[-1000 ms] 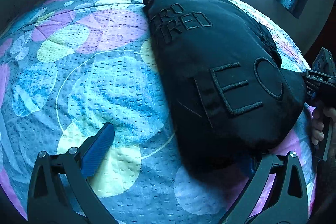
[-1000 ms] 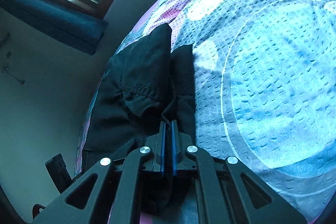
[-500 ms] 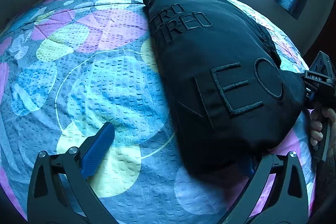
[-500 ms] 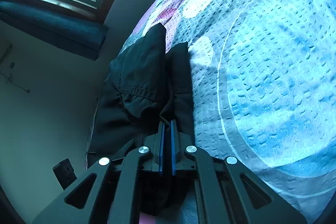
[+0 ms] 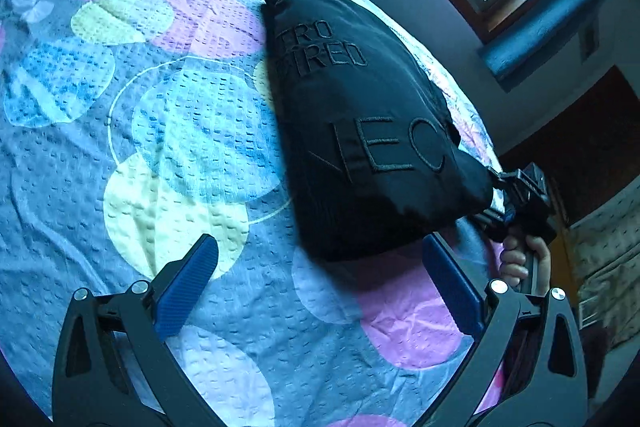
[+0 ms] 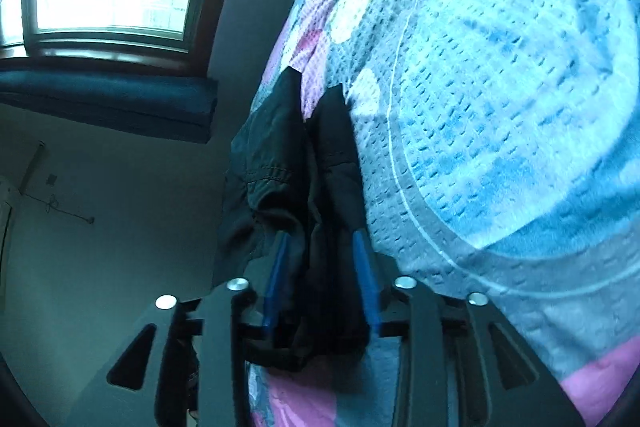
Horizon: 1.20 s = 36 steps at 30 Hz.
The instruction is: Fold small clothes
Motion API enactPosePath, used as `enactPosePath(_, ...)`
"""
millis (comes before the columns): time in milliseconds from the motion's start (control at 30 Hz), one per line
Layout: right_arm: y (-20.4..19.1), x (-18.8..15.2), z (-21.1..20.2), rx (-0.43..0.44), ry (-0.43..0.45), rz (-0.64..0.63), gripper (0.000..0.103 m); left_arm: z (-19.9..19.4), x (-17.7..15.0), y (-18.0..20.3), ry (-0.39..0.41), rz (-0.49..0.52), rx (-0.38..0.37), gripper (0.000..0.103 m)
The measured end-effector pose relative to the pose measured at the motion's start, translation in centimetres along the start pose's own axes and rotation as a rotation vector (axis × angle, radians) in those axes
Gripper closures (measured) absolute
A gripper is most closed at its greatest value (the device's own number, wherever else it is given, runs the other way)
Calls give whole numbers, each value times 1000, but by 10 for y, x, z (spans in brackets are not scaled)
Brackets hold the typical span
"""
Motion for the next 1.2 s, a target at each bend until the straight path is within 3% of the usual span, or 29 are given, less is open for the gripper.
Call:
enactPosePath(100,-12,-5,-5,16,-3,-31,36,19,14,-9,1,-52,-10,2)
enactPosePath(267,-21,-22,6,-41,-57,-151,33,53,32,-4,-2,-50,-34,2)
enactPosePath(333,-25,-29,9,-67,-61,-216,43,61,32,1,-5,-27,-33,7)
enactPosePath(367,-24,-33,10,-98,-68,-248,57,66,32,3,-6,-16,-42,12)
enactPosePath(400,-22,-36,11,-120,-80,-265,65,70,31,6,-24,-17,-60,27)
enactPosePath(433,-18,-38,11,-139,-79,-280,68,75,28,8,-47,-28,-79,39)
enactPosePath(533,-14,-40,6,-139,-61,-282,71,85,26,9,-67,-29,-95,44)
enactPosePath(667,-8,-42,-1,-106,-60,-265,68,87,28,15,-75,-13,-119,43)
enactPosePath(767,-15,-38,-3,-70,-79,-236,56,80,36,20,-68,17,-125,35)
enactPosePath(900,-21,-17,-16,-25,-64,-211,36,61,67,31,38,119,-134,10)
enactPosePath(1100,-13,8,13,28,-113,-145,35,114,84,17,-50,74,-125,10)
enactPosePath(1200,-15,12,28,3,-120,-169,29,133,86,11,-72,28,-158,10)
Point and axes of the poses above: each gripper's, at about its wrist camera, not at the fingertips, and z roughly the way its jaws point, y to its right, x to its top, the point moved 6 cm from there along z, roughly the way its jaws point, and after that the axes turned 15 degrees about y, right-handed, at the moved point
